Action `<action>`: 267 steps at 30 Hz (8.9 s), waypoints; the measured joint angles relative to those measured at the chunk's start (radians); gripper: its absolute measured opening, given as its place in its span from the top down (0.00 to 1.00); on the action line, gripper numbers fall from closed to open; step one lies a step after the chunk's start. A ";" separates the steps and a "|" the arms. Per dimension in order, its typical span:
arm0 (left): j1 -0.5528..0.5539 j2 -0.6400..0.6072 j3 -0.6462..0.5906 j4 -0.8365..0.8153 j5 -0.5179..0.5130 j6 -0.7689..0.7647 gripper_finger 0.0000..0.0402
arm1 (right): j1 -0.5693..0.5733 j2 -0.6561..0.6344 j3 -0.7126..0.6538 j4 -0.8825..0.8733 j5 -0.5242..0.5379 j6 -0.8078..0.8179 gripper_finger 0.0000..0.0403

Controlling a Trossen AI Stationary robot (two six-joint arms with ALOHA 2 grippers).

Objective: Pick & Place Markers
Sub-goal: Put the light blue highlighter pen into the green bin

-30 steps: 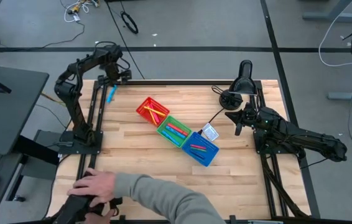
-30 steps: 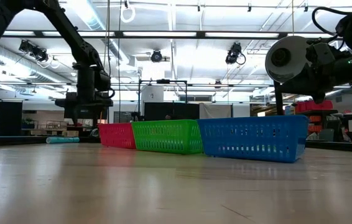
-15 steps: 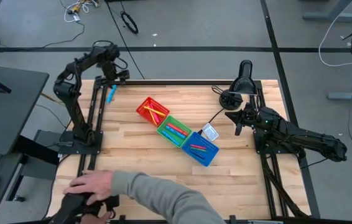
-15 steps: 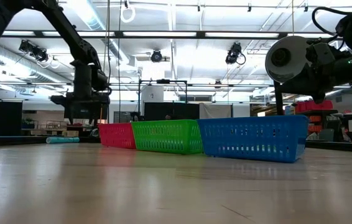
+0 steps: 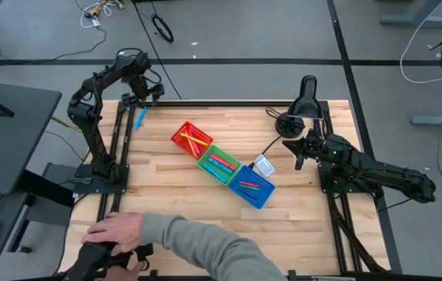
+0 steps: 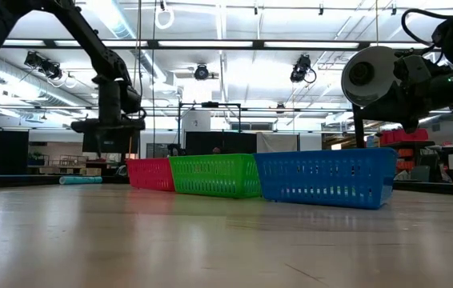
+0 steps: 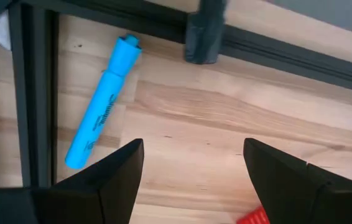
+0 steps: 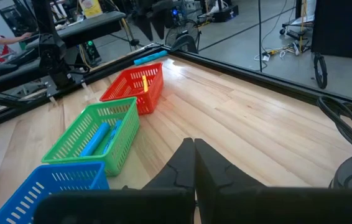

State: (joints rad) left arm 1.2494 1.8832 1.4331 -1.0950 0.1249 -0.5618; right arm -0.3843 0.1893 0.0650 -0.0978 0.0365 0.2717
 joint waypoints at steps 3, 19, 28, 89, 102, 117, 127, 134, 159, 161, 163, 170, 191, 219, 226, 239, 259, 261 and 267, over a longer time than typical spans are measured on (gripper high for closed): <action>-0.012 0.000 0.025 -0.002 -0.008 -0.003 0.29 | 0.000 0.000 0.000 0.000 0.000 0.000 1.00; -0.023 0.034 0.066 0.013 -0.094 0.083 0.29 | 0.000 0.000 0.000 0.000 0.000 0.000 1.00; -0.015 0.079 0.067 0.075 -0.106 0.154 0.29 | 0.000 0.000 0.000 0.000 0.000 0.000 1.00; -0.132 0.317 0.067 -0.061 -0.549 0.369 0.35 | 0.000 0.000 0.000 0.000 0.000 0.000 1.00; -0.129 0.320 0.067 -0.049 -0.434 0.389 0.85 | 0.000 0.000 0.000 0.000 0.000 0.000 1.00; -0.151 0.201 0.062 -0.073 -0.356 0.359 0.85 | 0.000 0.000 0.000 0.000 0.000 0.000 1.00; -0.209 0.032 0.063 -0.065 -0.423 0.357 0.85 | 0.000 0.000 0.000 0.000 0.000 0.000 1.00; -0.227 -0.111 0.064 0.045 -0.420 0.390 0.85 | 0.000 0.000 0.000 0.000 0.000 0.000 1.00; -0.281 -0.261 0.065 0.228 -0.192 0.681 0.85 | 0.000 0.000 0.000 0.000 0.000 0.000 1.00; -0.313 -0.261 0.065 0.224 -0.178 0.724 0.85 | 0.000 0.000 0.000 0.000 0.000 0.000 1.00; -0.347 -0.261 0.065 0.221 -0.167 0.763 0.85 | 0.000 0.000 0.000 0.000 0.000 0.000 1.00; -0.465 -0.261 0.065 0.211 -0.157 0.916 0.85 | 0.000 0.000 0.000 0.000 0.000 0.000 1.00; -0.810 -0.261 0.065 0.210 -0.108 1.353 0.85 | 0.000 0.000 0.000 0.000 0.000 0.000 1.00; -1.107 0.017 0.390 0.060 -0.174 1.273 0.85 | 0.000 0.000 0.000 0.000 0.000 0.000 1.00; -1.154 0.037 0.426 0.048 -0.174 1.248 0.85 | 0.000 0.000 0.000 0.000 0.000 0.000 1.00; -1.194 0.035 0.171 0.191 -0.177 1.174 0.85 | 0.000 0.000 0.000 0.000 0.000 0.000 1.00; -1.189 0.200 0.143 0.308 -0.177 1.245 0.85 | 0.000 0.000 0.000 0.000 0.000 0.000 1.00; -1.189 0.216 0.143 0.324 -0.178 1.254 0.85 | 0.000 0.000 0.000 0.000 0.000 0.000 1.00; -1.186 0.232 0.144 0.332 -0.194 1.232 0.82 | 0.000 0.000 0.000 0.000 0.000 0.000 1.00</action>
State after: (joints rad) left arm 0.0632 2.1151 1.5773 -0.7628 -0.0692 0.6704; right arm -0.3843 0.1890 0.0650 -0.0981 0.0367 0.2715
